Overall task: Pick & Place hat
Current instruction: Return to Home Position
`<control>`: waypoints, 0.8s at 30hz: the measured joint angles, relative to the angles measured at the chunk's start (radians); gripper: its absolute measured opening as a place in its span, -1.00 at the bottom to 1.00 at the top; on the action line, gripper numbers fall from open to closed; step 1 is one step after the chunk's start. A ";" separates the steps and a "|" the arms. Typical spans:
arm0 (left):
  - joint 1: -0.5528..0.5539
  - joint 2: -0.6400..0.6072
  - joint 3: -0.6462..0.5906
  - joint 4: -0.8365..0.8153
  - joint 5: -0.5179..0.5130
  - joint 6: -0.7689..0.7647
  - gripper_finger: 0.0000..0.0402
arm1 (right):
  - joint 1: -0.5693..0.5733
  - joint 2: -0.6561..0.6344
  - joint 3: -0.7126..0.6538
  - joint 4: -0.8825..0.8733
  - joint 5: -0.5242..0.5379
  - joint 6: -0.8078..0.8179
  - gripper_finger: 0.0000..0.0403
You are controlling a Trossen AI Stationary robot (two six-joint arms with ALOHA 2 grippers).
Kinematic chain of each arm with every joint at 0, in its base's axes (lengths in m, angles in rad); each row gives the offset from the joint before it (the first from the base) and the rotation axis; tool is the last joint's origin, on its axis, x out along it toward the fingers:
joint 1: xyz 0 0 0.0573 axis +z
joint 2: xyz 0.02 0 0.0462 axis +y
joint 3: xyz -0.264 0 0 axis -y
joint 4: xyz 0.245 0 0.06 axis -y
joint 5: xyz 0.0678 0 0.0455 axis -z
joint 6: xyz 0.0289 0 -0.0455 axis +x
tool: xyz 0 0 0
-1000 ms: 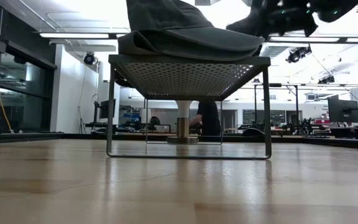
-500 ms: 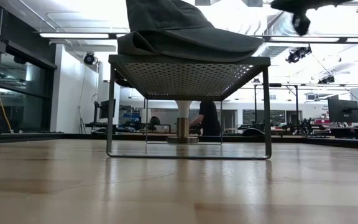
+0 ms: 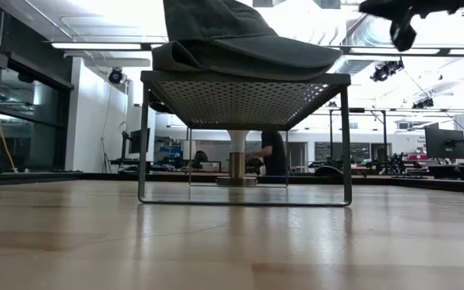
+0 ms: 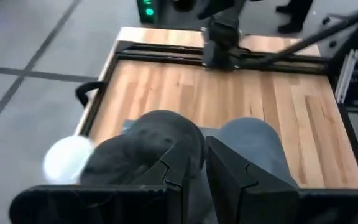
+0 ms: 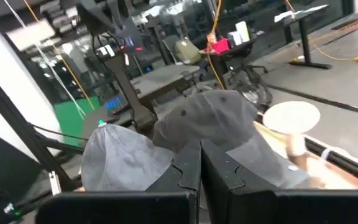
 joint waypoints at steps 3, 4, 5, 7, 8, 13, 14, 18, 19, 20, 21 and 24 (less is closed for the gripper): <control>-0.022 -0.027 -0.130 0.079 0.003 -0.004 -0.77 | 0.058 0.029 -0.104 0.188 0.044 0.039 -1.00; -0.030 -0.045 -0.182 0.122 0.003 -0.011 -0.77 | 0.078 0.041 -0.133 0.237 0.065 0.047 -1.00; -0.039 -0.068 -0.238 0.166 0.002 -0.016 -0.77 | 0.098 0.052 -0.159 0.281 0.087 0.054 -1.00; -0.055 -0.129 -0.361 0.257 -0.001 -0.034 -0.77 | 0.136 0.077 -0.198 0.341 0.132 0.065 -1.00; -0.057 -0.166 -0.428 0.312 0.000 -0.042 -0.77 | 0.154 0.088 -0.212 0.362 0.155 0.075 -1.00; -0.054 -0.391 -0.781 0.573 -0.005 -0.147 -0.77 | 0.248 0.138 -0.234 0.373 0.230 0.100 -1.00; -0.054 -0.436 -0.848 0.618 -0.018 -0.164 -0.77 | 0.267 0.147 -0.234 0.376 0.243 0.094 -1.00; -0.054 -0.611 -1.088 0.775 -0.031 -0.251 -0.77 | 0.330 0.170 -0.234 0.382 0.286 0.084 -1.00; -0.054 -0.654 -1.142 0.808 -0.032 -0.276 -0.77 | 0.343 0.172 -0.234 0.386 0.293 0.086 -1.00; -0.054 -0.696 -1.194 0.836 -0.036 -0.296 -0.77 | 0.355 0.172 -0.235 0.391 0.295 0.086 -1.00; -0.054 -0.741 -1.249 0.862 -0.048 -0.316 -0.77 | 0.367 0.172 -0.246 0.426 0.300 0.085 -1.00; -0.054 -0.861 -1.382 0.937 -0.077 -0.355 -0.77 | 0.393 0.154 -0.336 0.634 0.330 0.085 -1.00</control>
